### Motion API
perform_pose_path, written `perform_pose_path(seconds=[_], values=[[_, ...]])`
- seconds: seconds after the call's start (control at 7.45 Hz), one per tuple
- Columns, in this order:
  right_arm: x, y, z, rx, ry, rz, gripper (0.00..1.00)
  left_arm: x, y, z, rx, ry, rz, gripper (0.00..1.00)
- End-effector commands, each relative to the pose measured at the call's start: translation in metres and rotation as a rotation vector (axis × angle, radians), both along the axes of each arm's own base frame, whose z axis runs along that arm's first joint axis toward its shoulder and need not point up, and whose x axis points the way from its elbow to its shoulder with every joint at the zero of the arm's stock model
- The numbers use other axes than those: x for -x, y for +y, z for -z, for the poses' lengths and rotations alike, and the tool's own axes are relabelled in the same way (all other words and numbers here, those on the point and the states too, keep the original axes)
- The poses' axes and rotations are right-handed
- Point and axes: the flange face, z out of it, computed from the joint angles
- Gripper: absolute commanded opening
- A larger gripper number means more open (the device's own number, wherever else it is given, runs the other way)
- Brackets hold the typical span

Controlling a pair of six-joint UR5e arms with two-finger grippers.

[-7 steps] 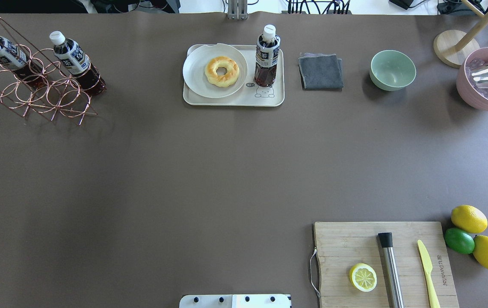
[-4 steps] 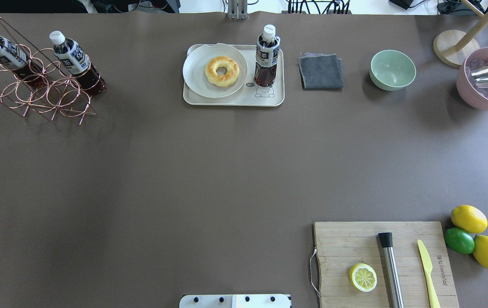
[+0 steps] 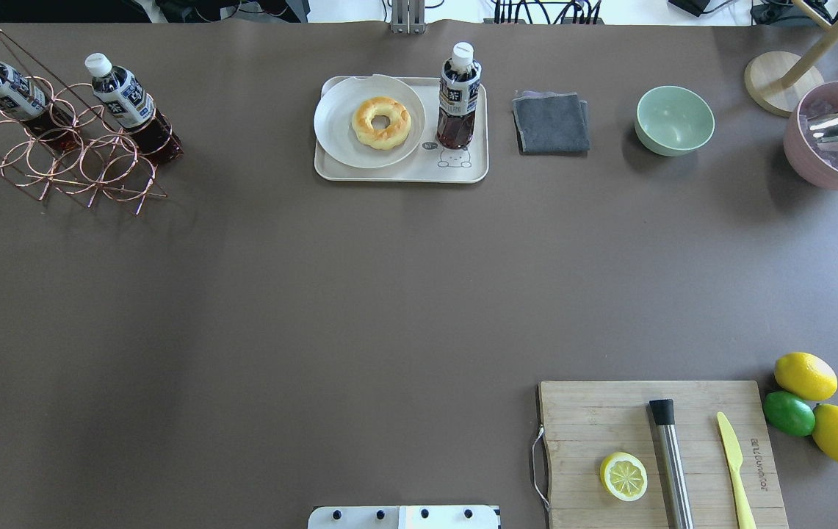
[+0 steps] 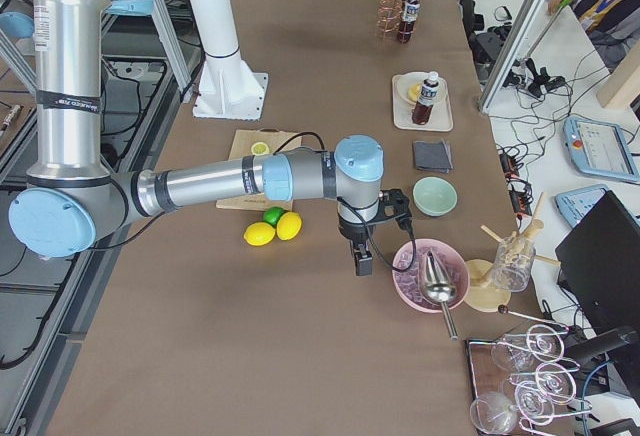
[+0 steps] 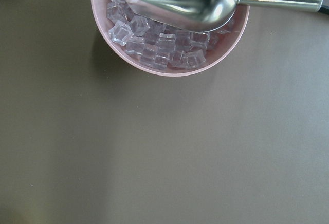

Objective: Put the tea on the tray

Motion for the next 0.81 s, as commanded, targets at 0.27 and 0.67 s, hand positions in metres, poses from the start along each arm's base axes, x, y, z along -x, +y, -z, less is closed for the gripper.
perform_pose_path(seconds=[0.27, 0.67], values=[[-0.001, 0.008, -0.032, 0.024, 0.01, 0.049, 1.0, 0.007, -0.001, 0.004, -0.017, -0.038, 0.017, 0.97], [-0.001, 0.012, -0.032, 0.025, 0.01, 0.048, 1.0, 0.008, 0.0, 0.01, -0.036, -0.04, 0.015, 0.97]])
